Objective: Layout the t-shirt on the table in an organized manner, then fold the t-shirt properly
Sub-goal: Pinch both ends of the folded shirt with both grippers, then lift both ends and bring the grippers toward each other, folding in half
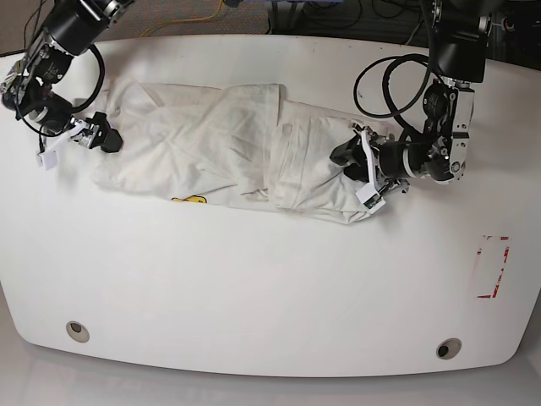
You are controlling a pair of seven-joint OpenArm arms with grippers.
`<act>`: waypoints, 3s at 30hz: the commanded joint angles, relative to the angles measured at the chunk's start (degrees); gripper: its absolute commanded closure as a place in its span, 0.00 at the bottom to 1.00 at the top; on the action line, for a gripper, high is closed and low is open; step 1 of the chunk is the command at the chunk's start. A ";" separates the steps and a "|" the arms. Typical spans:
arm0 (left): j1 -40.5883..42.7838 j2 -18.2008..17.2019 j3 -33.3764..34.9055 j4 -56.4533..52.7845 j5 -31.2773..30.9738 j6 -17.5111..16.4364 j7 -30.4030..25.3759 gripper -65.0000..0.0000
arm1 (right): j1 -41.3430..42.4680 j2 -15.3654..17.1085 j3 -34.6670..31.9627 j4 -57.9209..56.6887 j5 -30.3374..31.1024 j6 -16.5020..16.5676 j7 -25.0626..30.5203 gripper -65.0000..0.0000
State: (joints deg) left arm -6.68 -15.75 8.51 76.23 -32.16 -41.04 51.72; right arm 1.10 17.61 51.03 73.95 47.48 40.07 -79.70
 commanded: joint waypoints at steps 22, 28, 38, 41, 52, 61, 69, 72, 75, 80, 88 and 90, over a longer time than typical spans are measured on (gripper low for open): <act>-0.31 -0.65 -0.12 -0.23 3.64 1.04 3.79 0.60 | 0.79 -5.34 -4.65 0.99 0.30 -0.07 -0.08 0.00; -0.22 -0.65 -0.12 -0.23 3.64 1.04 3.79 0.60 | 0.87 -5.34 -4.74 0.90 0.38 -0.07 0.89 0.04; -0.49 -0.56 0.15 -0.31 3.90 1.04 3.79 0.60 | 1.14 -5.25 -5.09 4.24 0.47 -0.07 0.98 1.00; -0.49 0.14 0.15 -0.23 3.72 1.04 3.88 0.60 | 0.96 -5.52 -5.00 6.97 0.74 -0.07 0.45 0.97; -1.28 5.15 1.90 -0.05 3.99 1.04 3.88 0.60 | 0.70 -6.57 -5.09 17.17 0.74 -0.07 -0.30 1.00; -3.04 7.88 10.87 -0.14 3.99 2.31 3.62 0.60 | 0.08 -9.03 -10.28 27.54 4.34 -0.07 -0.30 1.00; -4.00 9.29 12.54 -0.23 3.90 4.77 3.44 0.60 | 1.05 -13.61 -17.57 36.77 8.21 -0.07 -0.30 1.00; -4.18 9.29 12.45 -0.23 3.90 4.86 3.44 0.60 | 1.14 -15.45 -20.83 38.35 8.12 -0.07 -0.30 1.00; -4.18 9.29 12.19 -0.14 3.81 4.86 3.44 0.60 | 1.23 -16.24 -23.55 38.44 8.03 -0.07 -0.30 1.00; -4.18 9.29 10.43 0.04 3.81 4.86 3.44 0.60 | 1.23 -16.42 -28.48 38.35 7.94 -0.07 -0.30 1.00; -4.18 9.64 9.55 0.04 3.64 4.86 3.44 0.60 | 1.05 -16.16 -33.22 36.77 7.94 -0.07 -0.30 1.00; -4.18 9.73 9.38 0.21 3.64 4.86 3.44 0.60 | 1.05 -16.07 -33.66 35.37 7.94 -0.07 -0.30 1.00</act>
State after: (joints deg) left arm -10.15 -6.04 18.22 75.75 -29.58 -36.64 54.15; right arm 1.26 0.99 17.39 109.73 53.95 39.90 -81.25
